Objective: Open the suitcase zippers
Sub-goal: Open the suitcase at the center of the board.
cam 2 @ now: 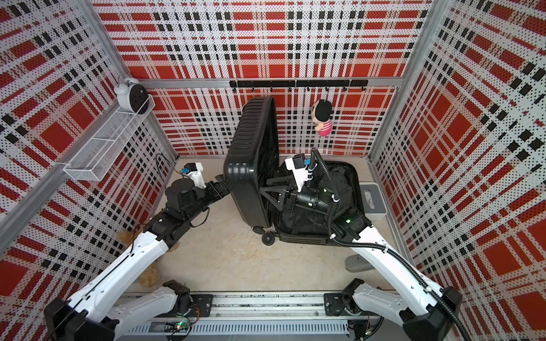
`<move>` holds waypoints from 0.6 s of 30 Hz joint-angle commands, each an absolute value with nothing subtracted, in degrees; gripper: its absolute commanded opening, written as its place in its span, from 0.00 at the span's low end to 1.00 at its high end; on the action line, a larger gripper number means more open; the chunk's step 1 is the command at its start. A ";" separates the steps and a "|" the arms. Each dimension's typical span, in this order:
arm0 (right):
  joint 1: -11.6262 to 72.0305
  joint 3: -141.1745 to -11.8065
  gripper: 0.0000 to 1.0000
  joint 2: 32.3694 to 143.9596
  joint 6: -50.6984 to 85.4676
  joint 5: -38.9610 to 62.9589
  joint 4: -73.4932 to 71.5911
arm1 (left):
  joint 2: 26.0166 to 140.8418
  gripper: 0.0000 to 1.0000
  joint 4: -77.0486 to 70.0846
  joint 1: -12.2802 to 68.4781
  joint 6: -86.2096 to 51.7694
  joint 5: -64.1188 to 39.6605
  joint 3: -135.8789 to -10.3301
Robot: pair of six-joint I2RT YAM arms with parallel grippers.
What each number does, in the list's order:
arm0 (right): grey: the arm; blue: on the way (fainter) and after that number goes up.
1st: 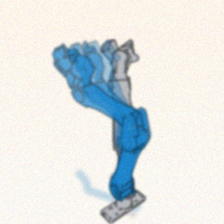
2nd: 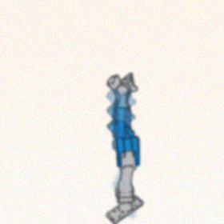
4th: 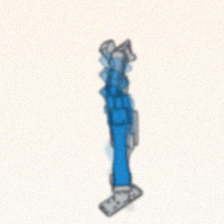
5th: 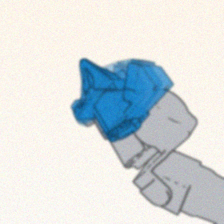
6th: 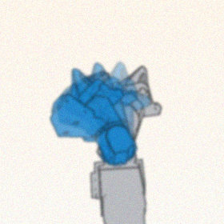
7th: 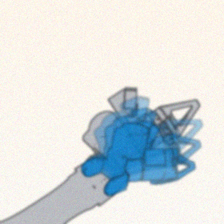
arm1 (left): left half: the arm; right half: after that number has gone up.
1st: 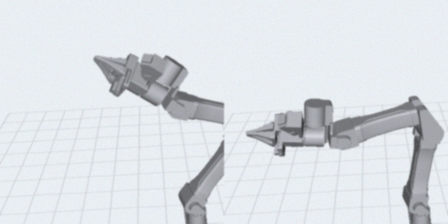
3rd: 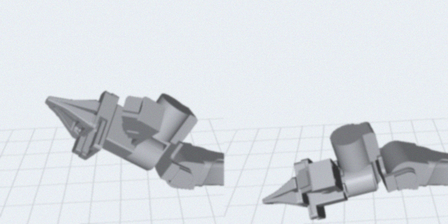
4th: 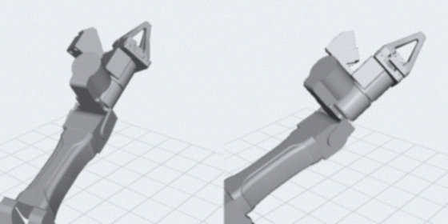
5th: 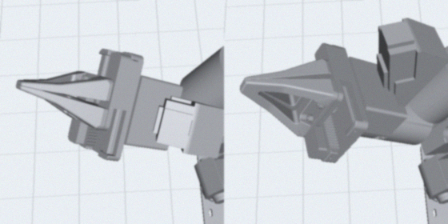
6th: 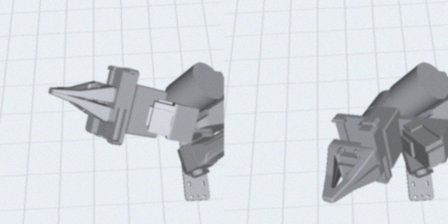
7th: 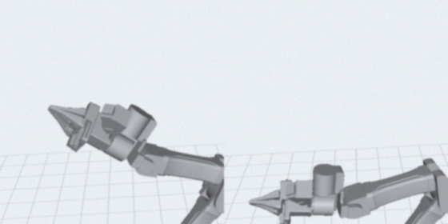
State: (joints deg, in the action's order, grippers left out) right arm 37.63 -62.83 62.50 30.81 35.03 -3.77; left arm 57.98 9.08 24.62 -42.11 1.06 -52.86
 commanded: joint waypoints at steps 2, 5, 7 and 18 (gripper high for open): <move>38.99 -61.97 0.55 65.02 34.06 37.26 -10.54 | 53.72 0.97 11.99 24.54 -40.35 3.27 -53.63; 39.54 -61.88 0.56 66.57 34.78 37.15 -11.84 | 52.85 0.98 13.19 23.51 -39.99 3.58 -54.02; 39.64 -61.71 0.56 67.21 35.15 36.84 -11.95 | 52.29 0.98 14.78 22.45 -39.83 4.59 -54.03; 39.64 -57.39 0.59 67.63 36.21 32.80 -10.81 | 48.50 0.99 14.50 10.73 -40.50 -0.15 -47.47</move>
